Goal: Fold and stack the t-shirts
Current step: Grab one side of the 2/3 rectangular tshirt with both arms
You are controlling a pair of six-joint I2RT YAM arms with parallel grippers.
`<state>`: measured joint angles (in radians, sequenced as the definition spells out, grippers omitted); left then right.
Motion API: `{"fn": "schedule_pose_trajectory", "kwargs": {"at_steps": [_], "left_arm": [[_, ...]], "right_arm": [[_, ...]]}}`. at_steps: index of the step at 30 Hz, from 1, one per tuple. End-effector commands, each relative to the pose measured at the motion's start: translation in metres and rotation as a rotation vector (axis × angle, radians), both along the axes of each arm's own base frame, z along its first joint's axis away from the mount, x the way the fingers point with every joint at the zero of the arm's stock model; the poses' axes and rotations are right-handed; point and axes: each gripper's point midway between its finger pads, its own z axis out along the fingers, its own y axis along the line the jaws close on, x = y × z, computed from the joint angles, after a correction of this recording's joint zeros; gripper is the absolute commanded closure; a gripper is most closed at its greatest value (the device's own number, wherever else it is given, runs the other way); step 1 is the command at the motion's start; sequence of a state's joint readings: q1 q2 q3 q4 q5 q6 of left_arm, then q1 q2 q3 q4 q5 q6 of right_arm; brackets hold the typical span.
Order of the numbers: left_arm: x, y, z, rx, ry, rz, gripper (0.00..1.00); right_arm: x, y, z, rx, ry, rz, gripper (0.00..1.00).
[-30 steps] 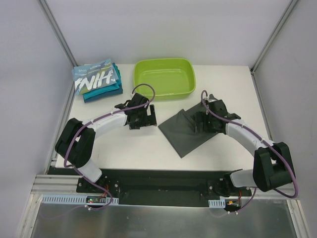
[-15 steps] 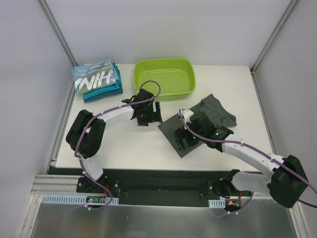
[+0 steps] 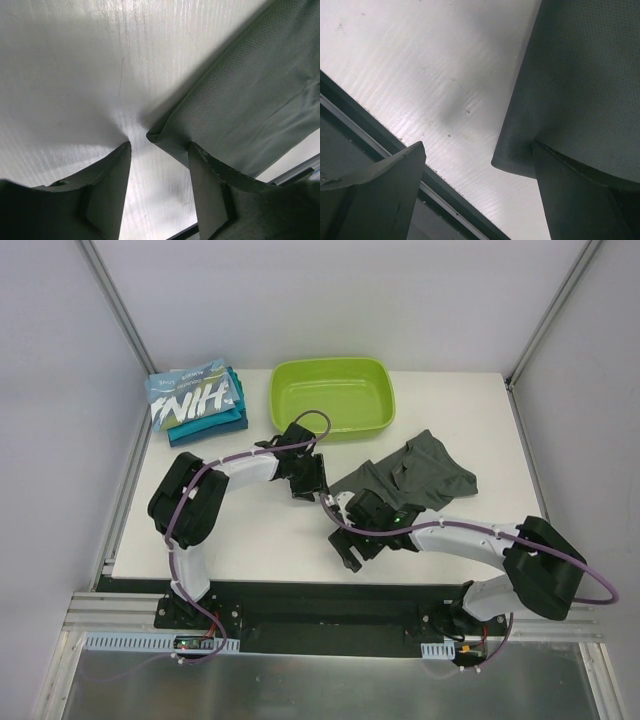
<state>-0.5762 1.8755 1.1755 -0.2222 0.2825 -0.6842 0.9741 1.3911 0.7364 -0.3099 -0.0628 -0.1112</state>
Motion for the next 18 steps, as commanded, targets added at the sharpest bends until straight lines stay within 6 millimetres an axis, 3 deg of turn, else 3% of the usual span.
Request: {"fn": "schedule_pose_trajectory", "kwargs": {"at_steps": [1, 11, 18], "left_arm": [[-0.004, -0.007, -0.006, -0.022, 0.027, -0.018, 0.54], [-0.006, -0.017, -0.015, -0.028, 0.054, -0.037, 0.71], [-0.004, -0.013, -0.020, -0.003, 0.049, -0.023, 1.00]], "right_arm": [[0.008, 0.005, 0.006, -0.024, -0.017, -0.025, 0.14], [0.006, -0.019, -0.011, -0.166, -0.006, -0.105, 0.25], [0.008, -0.027, -0.017, -0.216, -0.005, -0.136, 0.44]]}}
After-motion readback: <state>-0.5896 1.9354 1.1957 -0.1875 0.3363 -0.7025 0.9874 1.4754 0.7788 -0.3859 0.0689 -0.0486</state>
